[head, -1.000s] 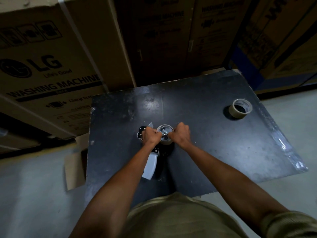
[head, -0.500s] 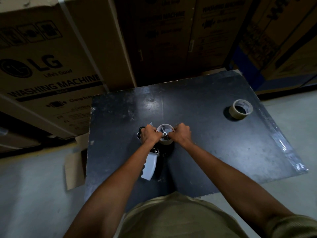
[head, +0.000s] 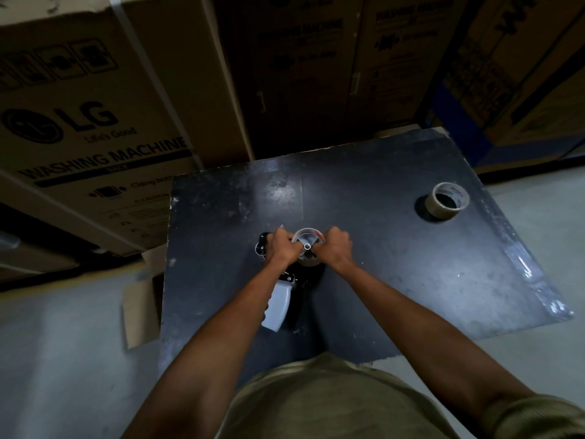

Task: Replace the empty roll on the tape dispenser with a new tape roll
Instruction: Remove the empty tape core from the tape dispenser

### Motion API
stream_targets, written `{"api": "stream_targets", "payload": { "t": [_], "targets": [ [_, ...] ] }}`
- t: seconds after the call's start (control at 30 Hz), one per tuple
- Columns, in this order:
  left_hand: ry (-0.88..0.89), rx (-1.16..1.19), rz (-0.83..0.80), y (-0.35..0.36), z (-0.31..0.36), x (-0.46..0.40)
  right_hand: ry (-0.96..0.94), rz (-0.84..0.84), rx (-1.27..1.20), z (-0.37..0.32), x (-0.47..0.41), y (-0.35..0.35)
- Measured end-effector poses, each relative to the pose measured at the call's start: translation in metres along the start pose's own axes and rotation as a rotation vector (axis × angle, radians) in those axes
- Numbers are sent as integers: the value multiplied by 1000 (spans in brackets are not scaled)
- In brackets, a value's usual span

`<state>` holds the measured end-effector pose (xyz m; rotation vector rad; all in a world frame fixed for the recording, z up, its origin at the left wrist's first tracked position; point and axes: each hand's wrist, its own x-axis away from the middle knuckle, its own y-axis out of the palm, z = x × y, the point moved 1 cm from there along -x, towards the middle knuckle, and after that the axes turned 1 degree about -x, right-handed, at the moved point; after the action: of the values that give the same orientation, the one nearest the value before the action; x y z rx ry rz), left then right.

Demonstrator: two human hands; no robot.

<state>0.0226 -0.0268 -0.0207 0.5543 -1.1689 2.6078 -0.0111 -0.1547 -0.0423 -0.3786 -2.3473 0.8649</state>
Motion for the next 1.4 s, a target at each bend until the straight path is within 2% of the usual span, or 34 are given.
{"api": "stream_targets", "payload": {
  "t": [0.3,0.4,0.5,0.6,0.67,0.77,0.93,1.13,1.3,1.4],
  "targets": [
    [-24,2,100,-1,0,6,-43,52,28,1,-5,0],
    [-14,29,81,-4,-1,7,-60,47,67,0,-5,-2],
    [78,69,-41,-9,-7,5,-77,-11,128,0,-1,-7],
    [165,215,-271,-14,-21,2,-227,-147,65,1,7,-16],
    [196,218,-348,-10,-35,-7,-302,-224,6,4,13,-22],
    [161,178,-311,1,-46,-19,-324,-234,-15,11,17,-14],
    [209,180,-215,18,-63,-30,-376,-13,-51,10,24,-8],
    [333,184,-142,12,-48,-9,-440,-30,-56,15,18,-15],
    [230,213,-168,14,-56,-16,-525,40,-103,18,22,-6],
    [246,225,-169,12,-56,-17,-556,53,-149,16,25,-4]
  ]
}}
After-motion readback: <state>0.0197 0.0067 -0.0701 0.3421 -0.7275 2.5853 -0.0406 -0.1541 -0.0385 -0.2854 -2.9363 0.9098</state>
